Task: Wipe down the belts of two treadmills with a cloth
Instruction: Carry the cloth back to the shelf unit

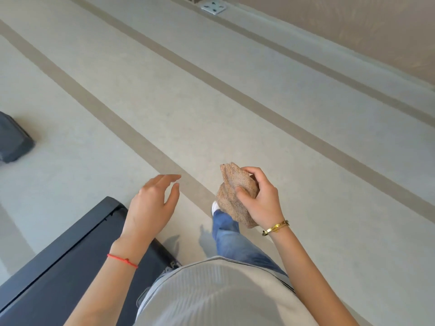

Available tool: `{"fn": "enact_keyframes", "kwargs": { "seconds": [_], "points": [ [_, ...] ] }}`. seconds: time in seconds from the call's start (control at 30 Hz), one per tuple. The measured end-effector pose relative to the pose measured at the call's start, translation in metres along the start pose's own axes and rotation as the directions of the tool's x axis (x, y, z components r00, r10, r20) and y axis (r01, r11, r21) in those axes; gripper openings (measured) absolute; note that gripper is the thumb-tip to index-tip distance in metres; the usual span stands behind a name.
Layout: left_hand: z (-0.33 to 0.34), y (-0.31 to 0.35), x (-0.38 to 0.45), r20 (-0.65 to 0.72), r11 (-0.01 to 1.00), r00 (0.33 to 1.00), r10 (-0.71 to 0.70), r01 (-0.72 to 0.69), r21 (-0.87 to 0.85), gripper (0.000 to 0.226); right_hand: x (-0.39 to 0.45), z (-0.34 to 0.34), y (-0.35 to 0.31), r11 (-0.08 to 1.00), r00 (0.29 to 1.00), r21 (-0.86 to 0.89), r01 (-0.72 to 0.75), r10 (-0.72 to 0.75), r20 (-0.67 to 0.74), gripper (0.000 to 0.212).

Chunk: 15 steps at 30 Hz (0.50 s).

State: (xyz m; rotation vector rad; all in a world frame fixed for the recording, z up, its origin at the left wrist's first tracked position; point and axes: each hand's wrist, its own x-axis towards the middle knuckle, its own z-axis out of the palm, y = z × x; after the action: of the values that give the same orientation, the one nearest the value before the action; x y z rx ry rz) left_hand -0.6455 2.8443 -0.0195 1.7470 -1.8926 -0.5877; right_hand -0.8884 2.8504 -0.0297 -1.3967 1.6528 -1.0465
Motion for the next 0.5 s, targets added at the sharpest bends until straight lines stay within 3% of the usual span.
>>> {"fn": "enact_keyframes", "kwargs": {
  "seconds": [0.3, 0.5],
  "points": [
    [-0.008, -0.002, 0.218, -0.148, 0.996, 0.985, -0.088, 0.09, 0.011, 0.026, 0.253, 0.021, -0.038, 0.989, 0.978, -0.018, 0.147, -0.143, 0.151, 0.04],
    [-0.014, -0.026, 0.326, -0.203, 0.98, 0.961, -0.186, 0.196, 0.034, 0.025, 0.385, 0.05, -0.055, 0.986, 0.963, 0.005, 0.166, -0.164, 0.215, 0.041]
  ]
}}
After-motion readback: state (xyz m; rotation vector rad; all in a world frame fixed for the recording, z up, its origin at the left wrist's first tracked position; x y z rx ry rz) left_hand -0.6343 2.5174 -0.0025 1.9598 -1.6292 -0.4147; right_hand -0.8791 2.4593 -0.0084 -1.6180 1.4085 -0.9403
